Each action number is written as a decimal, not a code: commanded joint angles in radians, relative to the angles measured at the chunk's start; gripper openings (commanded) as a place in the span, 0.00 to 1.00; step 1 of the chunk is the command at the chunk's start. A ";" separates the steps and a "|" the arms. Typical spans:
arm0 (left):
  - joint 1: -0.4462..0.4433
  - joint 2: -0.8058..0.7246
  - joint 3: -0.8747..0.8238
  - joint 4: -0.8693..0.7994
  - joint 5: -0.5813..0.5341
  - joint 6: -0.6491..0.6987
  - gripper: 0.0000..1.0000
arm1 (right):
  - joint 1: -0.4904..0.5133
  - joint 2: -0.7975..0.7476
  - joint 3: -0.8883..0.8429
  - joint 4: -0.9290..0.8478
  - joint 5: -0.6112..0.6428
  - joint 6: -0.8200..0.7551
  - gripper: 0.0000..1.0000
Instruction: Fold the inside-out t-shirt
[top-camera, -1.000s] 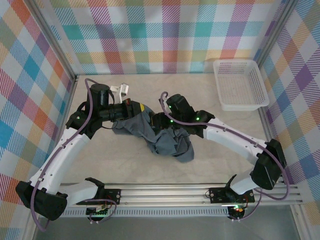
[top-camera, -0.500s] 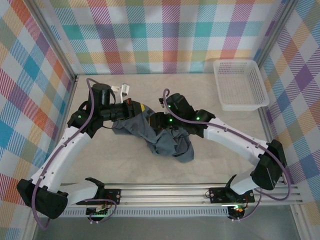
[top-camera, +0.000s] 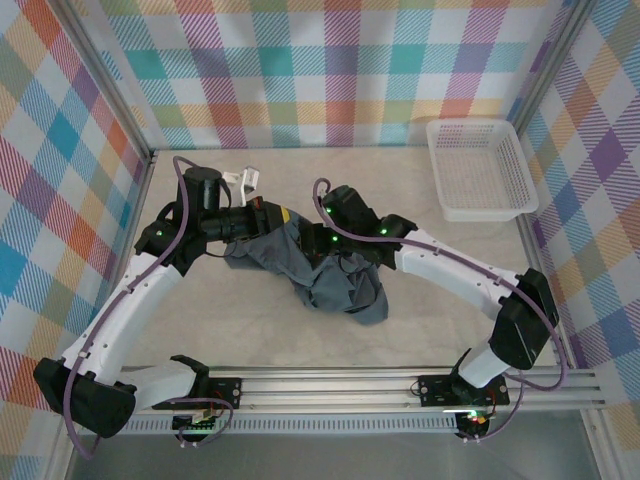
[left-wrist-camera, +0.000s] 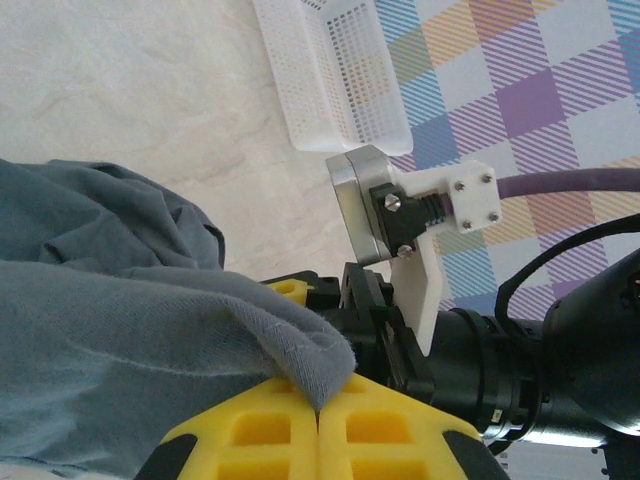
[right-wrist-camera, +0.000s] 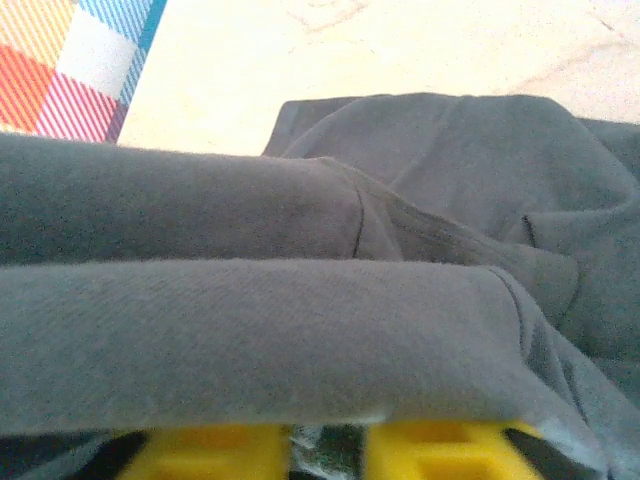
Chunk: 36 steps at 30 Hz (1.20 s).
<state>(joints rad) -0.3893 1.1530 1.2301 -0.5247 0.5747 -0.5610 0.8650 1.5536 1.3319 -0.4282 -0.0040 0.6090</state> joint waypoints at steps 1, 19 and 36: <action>0.009 -0.012 0.011 -0.020 -0.021 0.016 0.00 | 0.005 -0.012 0.025 -0.015 0.045 -0.033 0.10; 0.154 0.055 0.023 -0.044 -0.051 0.230 0.15 | -0.231 -0.265 -0.031 0.073 -0.608 -0.110 0.00; -0.105 -0.011 -0.124 0.184 -0.385 0.989 0.64 | -0.244 -0.191 0.033 0.028 -0.755 -0.107 0.00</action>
<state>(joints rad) -0.4950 1.1065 1.1084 -0.4789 0.3012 0.3435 0.6273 1.3647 1.3159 -0.3992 -0.6838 0.4931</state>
